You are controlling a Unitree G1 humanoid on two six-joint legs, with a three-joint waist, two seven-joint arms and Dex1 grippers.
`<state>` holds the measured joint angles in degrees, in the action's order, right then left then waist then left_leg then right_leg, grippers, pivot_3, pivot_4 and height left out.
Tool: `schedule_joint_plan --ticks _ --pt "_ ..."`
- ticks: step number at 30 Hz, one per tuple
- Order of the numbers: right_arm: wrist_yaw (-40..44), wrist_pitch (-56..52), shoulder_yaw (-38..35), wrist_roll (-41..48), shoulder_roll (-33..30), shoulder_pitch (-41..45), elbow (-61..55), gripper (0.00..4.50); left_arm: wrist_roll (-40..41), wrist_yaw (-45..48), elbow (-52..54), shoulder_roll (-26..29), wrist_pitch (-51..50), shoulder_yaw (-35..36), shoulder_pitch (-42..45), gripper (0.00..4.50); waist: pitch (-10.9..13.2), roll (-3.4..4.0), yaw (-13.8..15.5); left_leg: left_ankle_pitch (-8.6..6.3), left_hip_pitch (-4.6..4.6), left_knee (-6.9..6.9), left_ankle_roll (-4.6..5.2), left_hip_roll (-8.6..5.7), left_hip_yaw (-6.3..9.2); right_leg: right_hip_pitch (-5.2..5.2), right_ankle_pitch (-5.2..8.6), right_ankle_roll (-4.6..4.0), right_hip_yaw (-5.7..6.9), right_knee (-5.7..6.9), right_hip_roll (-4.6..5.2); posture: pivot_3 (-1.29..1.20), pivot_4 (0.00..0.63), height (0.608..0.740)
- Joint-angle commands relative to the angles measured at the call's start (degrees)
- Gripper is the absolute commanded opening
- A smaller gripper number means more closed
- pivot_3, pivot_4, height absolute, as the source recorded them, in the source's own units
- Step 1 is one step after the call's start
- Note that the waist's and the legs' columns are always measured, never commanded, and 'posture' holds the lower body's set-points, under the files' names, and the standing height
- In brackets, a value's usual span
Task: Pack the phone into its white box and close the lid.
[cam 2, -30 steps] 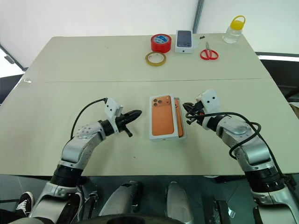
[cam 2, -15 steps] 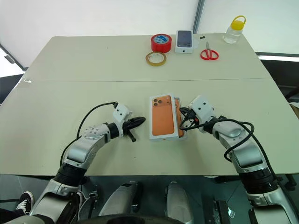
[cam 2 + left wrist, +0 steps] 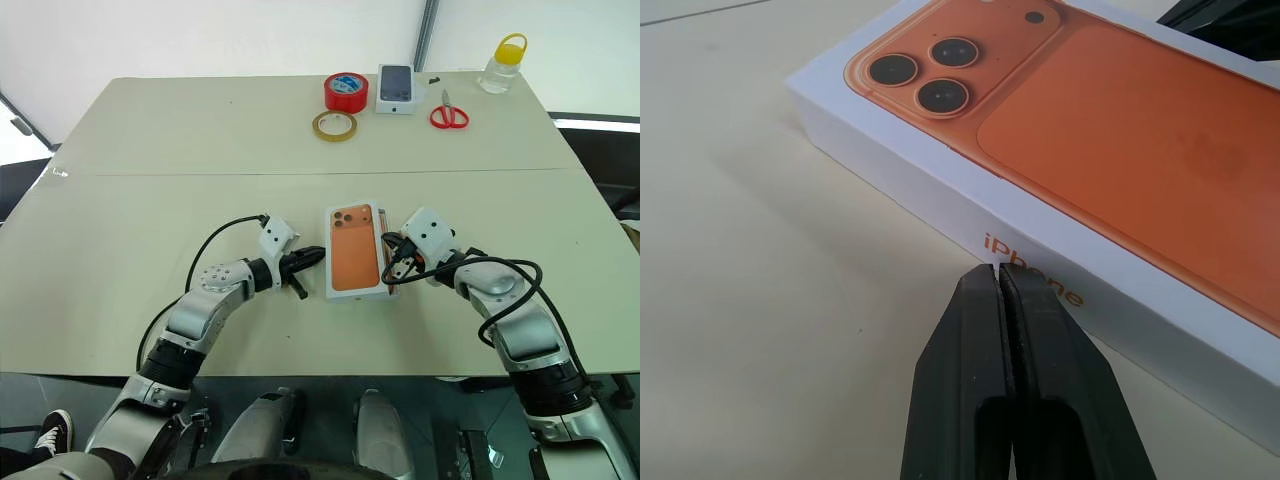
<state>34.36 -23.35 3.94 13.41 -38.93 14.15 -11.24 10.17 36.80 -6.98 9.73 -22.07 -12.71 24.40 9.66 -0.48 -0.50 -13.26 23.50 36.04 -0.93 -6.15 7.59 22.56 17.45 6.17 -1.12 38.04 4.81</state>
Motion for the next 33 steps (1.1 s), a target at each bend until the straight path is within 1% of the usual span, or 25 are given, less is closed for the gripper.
schedule_joint_plan --ticks 1,4,8,13,15,19,23,27,33 --pt "0.3 1.2 -1.8 -0.9 -0.1 0.4 -2.1 0.06 0.2 -0.1 0.7 -0.3 0.6 0.5 1.3 0.08 0.0 0.0 0.0 0.0 0.0 0.0 0.0 0.0 0.0 0.0 0.0 0.0 0.0 0.0 0.0 0.0 0.15 0.74" --pt "1.0 2.3 -1.9 -2.2 -0.8 -0.3 -2.1 0.06 1.0 0.4 -1.2 -0.3 0.3 1.7 3.2 0.08 0.0 0.0 0.0 0.01 0.0 0.0 -0.01 0.0 0.0 0.01 0.0 0.0 0.0 0.0 0.0 0.0 0.15 0.74" --pt "1.4 2.5 -2.2 -2.6 -0.5 -0.4 -1.8 0.06 0.8 1.1 -3.3 -1.9 1.2 0.4 5.2 0.08 0.0 0.0 0.0 0.02 0.0 0.03 -0.03 0.0 0.0 0.0 0.0 0.0 0.01 0.02 -0.01 0.0 0.15 0.74" --pt "1.9 2.9 -2.1 -3.8 -0.6 -1.3 -2.7 0.06 0.8 1.1 -3.2 -3.6 1.2 -0.6 4.9 0.08 0.0 0.0 0.0 0.03 0.0 0.02 -0.05 -0.01 0.0 0.0 0.0 0.01 0.01 0.02 -0.01 0.0 0.15 0.74" --pt "2.0 2.9 -2.4 -4.1 -0.5 -1.6 -3.1 0.06 0.3 0.9 -2.9 -3.6 1.1 -0.9 4.4 0.08 0.0 -0.01 0.0 0.03 0.0 0.03 -0.05 -0.01 0.0 -0.01 0.0 0.0 0.01 0.02 -0.01 0.0 0.15 0.74" --pt "1.9 3.0 -3.1 -4.6 -0.5 -1.9 -3.1 0.06 1.5 1.2 -2.1 -2.1 -0.4 1.3 3.4 0.08 0.0 0.0 0.0 0.03 0.0 0.04 -0.05 -0.01 0.0 -0.01 0.0 0.0 0.0 0.02 -0.01 0.0 0.15 0.74" --pt "2.2 3.1 -2.7 -4.9 -0.3 -1.8 -2.9 0.06 0.6 1.8 -3.6 -1.6 0.5 0.4 3.6 0.08 0.0 0.0 -0.1 0.04 -0.01 0.04 -0.07 0.0 0.0 0.0 0.0 0.0 0.0 0.06 -0.02 0.0 0.15 0.74" --pt "2.8 3.7 -1.9 -5.7 -0.2 -1.6 -3.1 0.06 -0.2 1.3 -5.1 -4.2 1.4 -1.4 4.4 0.08 0.0 0.0 0.0 0.04 -0.01 0.06 -0.07 -0.01 0.0 -0.01 0.0 0.0 0.0 0.06 -0.01 0.0 0.15 0.74" --pt "3.1 3.9 -2.2 -6.3 -0.2 -2.0 -3.1 0.06 -0.6 1.2 -5.1 -5.4 1.7 -0.9 5.2 0.08 0.0 0.0 0.0 0.04 -0.01 0.08 -0.07 -0.01 0.0 -0.03 0.0 0.01 0.0 0.06 -0.01 0.0 0.15 0.74"
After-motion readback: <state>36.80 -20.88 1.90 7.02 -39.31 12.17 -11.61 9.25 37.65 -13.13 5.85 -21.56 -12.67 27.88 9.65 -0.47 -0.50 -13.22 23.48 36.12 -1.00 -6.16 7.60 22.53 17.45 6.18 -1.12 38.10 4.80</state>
